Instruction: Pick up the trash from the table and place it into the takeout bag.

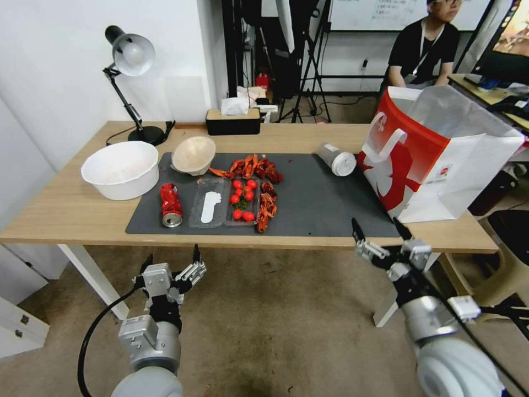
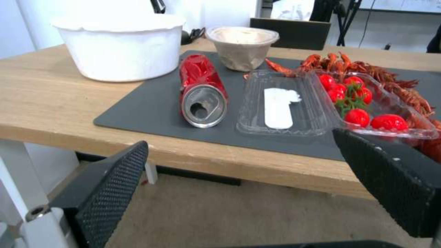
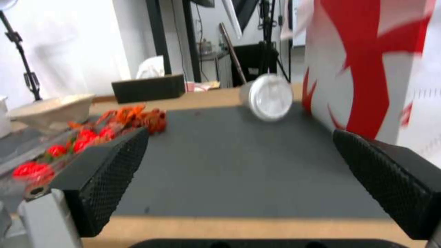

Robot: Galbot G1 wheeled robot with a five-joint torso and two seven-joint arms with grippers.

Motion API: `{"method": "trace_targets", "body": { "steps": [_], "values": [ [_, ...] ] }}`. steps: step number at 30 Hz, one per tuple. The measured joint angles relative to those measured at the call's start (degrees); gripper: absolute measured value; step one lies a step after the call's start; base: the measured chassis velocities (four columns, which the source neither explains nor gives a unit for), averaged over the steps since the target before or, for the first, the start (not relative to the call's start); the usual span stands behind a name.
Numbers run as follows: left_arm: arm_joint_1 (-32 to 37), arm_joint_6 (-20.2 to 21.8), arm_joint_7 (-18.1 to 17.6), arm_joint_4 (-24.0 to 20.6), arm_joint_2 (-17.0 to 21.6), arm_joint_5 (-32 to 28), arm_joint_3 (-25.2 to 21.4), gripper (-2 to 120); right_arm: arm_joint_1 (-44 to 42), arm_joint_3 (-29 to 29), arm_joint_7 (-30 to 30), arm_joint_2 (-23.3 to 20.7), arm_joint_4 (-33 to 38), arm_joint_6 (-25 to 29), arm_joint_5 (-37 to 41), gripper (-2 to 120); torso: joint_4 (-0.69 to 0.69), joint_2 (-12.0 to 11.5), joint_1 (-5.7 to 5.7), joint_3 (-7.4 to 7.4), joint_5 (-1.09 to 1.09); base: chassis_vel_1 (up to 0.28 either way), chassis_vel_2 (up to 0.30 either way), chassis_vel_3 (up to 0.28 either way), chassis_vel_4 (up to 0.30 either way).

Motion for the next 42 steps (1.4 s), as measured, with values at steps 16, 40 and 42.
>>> {"method": "trace_targets", "body": {
  "steps": [16, 40, 42],
  "values": [
    [0.7, 0.1, 0.2, -0.4, 0.1, 0.1, 0.0, 100, -6.1, -3.1, -1.9, 5.8, -4.1, 4.1, -3.8, 100, 0.01, 0.0, 0.01, 0.01, 0.01, 0.0, 0.0, 0.0, 0.0],
    [2.1, -0.5, 0.2, -0.9, -0.4, 1.3, 0.2, 100, 11.9, -12.1, 3.1, 4.5, -4.6, -7.4, -3.8, 100, 0.0, 0.0, 0.01, 0.01, 0.01, 0.0, 0.0, 0.0, 0.0],
    [2.1, -0.5, 0.2, -0.9, -0.4, 1.4, 0.2, 100, 13.8, -12.5, 3.4, 3.7, -5.0, -8.5, -3.2, 100, 0.02, 0.0, 0.01, 0.01, 0.0, 0.0, 0.0, 0.0, 0.0]
  ]
}}
